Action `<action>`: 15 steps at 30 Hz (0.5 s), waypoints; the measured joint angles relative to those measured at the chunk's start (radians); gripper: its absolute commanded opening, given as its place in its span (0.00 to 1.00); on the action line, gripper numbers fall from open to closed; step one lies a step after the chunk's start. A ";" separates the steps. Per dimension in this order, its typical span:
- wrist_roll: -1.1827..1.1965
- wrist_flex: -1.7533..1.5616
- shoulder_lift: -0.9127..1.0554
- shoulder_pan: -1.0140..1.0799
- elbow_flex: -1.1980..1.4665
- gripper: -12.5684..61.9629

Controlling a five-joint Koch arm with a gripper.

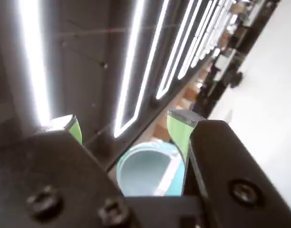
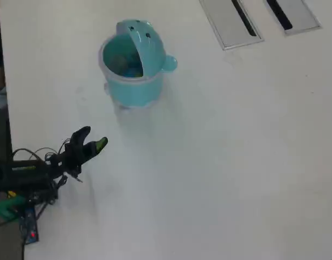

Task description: Grasp RGB lego blocks and put them in the bin one by one.

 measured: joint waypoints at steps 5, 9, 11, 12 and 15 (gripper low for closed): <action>0.037 0.000 0.000 0.008 0.091 0.62; 0.040 -0.034 0.000 0.014 0.156 0.62; 0.041 -0.054 0.000 0.015 0.196 0.62; 0.041 -0.067 0.000 0.014 0.218 0.62; 0.041 -0.098 0.000 0.011 0.233 0.62</action>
